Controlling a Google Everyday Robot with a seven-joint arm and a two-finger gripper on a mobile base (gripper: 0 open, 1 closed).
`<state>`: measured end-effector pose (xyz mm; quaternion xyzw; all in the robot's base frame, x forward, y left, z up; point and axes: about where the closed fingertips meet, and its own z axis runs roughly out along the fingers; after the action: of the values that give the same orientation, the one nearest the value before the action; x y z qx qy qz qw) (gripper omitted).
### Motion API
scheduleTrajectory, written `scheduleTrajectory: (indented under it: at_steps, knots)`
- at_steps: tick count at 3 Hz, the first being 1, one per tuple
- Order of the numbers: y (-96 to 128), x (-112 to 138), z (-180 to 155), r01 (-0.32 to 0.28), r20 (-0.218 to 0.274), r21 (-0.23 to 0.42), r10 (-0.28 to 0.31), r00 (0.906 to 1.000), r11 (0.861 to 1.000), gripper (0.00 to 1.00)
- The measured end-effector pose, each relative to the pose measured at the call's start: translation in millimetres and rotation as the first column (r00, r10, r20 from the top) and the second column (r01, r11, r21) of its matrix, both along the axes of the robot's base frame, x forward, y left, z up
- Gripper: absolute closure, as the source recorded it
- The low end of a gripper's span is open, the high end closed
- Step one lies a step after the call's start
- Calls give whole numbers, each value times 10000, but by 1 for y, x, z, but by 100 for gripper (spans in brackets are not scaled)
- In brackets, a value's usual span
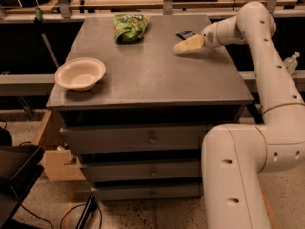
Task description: Move rxbar blueberry near paper bowl
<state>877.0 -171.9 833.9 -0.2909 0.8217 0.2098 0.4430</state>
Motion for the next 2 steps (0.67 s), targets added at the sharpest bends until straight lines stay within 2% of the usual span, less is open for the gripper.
scheduleTrajectory:
  at_steps: [1,2]
  knots:
    - [-4,2,7,243,22,-298,-243,9997,9993,0]
    - [-21,5,39,1182,276,-1098,-1158,9929,9869,0]
